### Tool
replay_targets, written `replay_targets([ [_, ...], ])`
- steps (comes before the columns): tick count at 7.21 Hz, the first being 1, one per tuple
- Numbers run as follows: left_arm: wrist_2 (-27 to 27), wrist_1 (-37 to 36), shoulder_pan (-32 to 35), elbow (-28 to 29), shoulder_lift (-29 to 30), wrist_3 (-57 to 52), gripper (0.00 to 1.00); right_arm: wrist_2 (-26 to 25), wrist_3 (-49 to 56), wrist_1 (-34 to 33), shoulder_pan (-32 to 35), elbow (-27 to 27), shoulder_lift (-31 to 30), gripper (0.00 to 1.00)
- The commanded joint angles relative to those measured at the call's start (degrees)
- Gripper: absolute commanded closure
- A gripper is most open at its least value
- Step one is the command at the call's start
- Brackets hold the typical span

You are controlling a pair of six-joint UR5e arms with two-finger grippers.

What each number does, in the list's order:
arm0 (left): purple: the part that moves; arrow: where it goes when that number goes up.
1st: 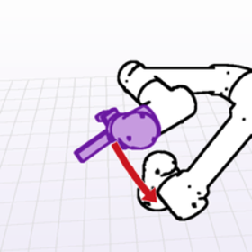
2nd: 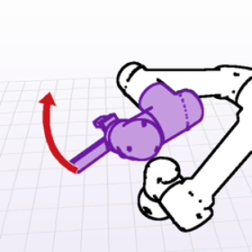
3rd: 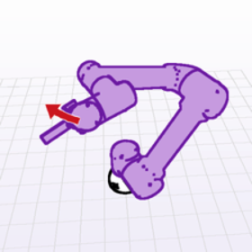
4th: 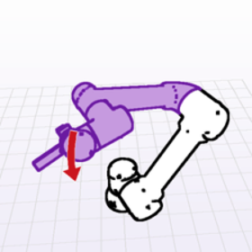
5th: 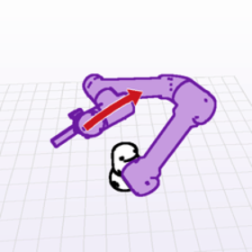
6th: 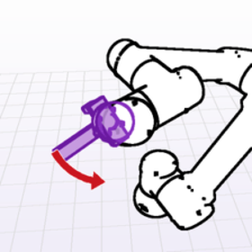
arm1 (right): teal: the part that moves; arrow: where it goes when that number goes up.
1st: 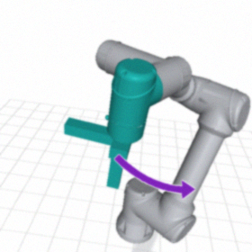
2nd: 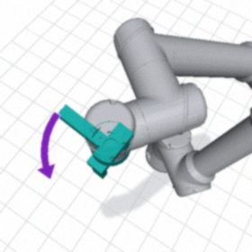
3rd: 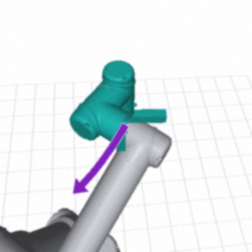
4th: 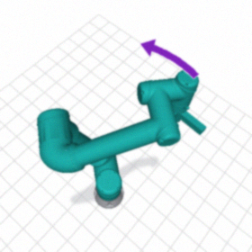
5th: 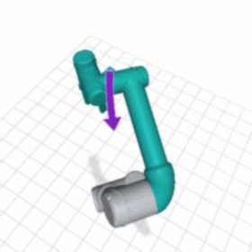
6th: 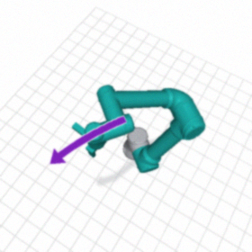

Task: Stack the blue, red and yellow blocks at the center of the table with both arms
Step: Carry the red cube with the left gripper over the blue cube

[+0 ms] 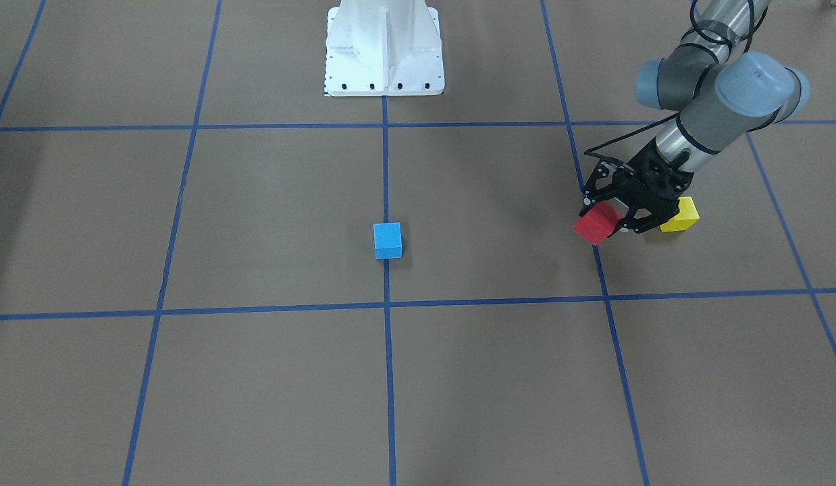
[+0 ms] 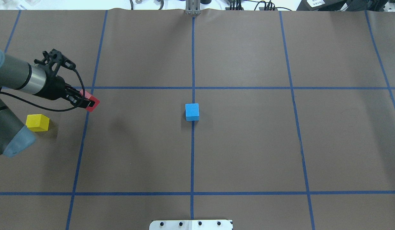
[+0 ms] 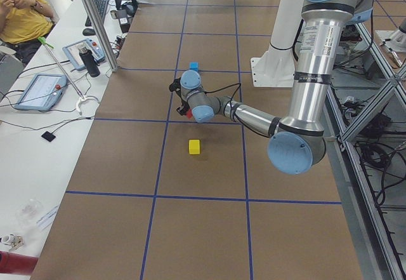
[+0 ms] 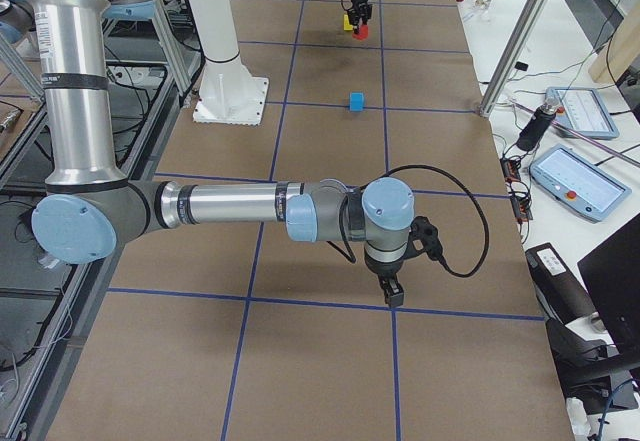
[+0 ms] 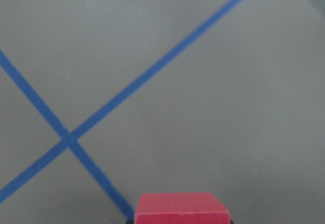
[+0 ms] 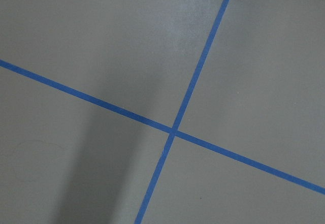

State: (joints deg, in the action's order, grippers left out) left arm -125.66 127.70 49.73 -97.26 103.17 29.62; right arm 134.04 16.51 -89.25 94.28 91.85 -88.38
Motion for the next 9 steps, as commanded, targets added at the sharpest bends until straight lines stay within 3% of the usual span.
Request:
replay_targets([
  [1, 0.2, -11.0, -0.1, -0.9, 9.6, 11.2, 1.0, -0.1, -7.1, 0.3, 0.9, -0.8, -3.8, 0.0],
  [2, 0.2, -17.0, -0.5, -1.1, 14.6, 16.6, 1.0, -0.2, -10.2, 1.3, 0.9, -0.9, -4.7, 0.0],
  [5, 11.7, -34.3, -12.0, -0.7, 28.7, 31.2, 1.0, -0.3, -11.8, 2.0, 0.9, -1.0, -4.7, 0.0],
  [7, 16.2, -36.8, -16.6, 3.4, 35.8, 38.9, 1.0, -0.3, -11.8, 2.0, 0.9, -1.0, -4.7, 0.0],
  [9, 20.7, -36.8, -19.1, 11.5, 40.9, 42.6, 1.0, -0.2, -11.8, 2.0, 0.9, -1.0, -4.7, 0.0],
])
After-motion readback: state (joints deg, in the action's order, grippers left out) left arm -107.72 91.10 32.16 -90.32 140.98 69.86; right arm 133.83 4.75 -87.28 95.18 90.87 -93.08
